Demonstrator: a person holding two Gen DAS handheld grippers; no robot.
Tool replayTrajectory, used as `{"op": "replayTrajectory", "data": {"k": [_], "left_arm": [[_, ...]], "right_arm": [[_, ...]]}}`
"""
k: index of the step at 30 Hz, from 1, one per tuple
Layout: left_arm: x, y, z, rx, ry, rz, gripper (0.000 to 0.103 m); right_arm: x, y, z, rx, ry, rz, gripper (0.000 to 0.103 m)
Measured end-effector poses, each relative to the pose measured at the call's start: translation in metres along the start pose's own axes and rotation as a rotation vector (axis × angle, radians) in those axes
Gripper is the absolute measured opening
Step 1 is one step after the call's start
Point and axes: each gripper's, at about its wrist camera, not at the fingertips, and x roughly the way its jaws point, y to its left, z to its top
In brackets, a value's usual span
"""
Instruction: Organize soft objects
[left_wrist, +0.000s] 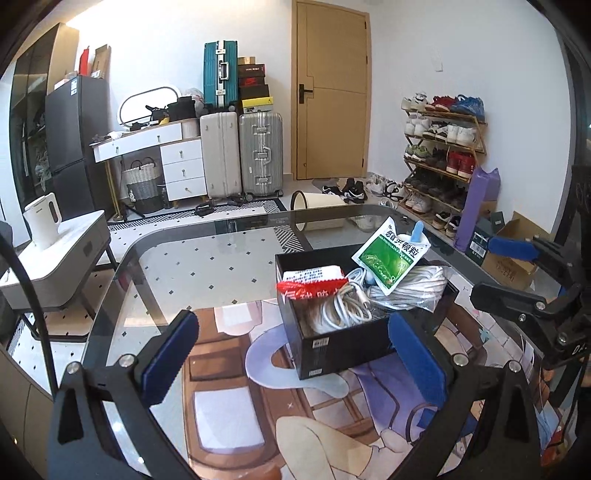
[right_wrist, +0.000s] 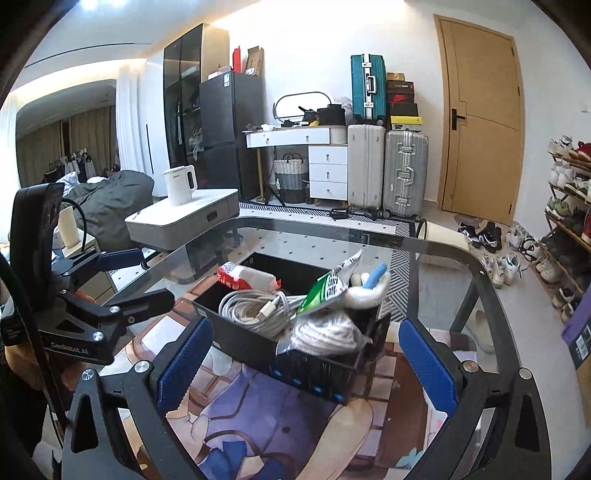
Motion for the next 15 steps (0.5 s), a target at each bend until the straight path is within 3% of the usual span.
{"op": "replayTrajectory", "data": {"k": [15], "left_arm": [[-0.005,0.003,-0.036,-0.045,-0.069,0.042,0.103]], "right_arm": [[-0.003,0.007,-0.029,0.019,-0.090,-0.023,0.102]]}}
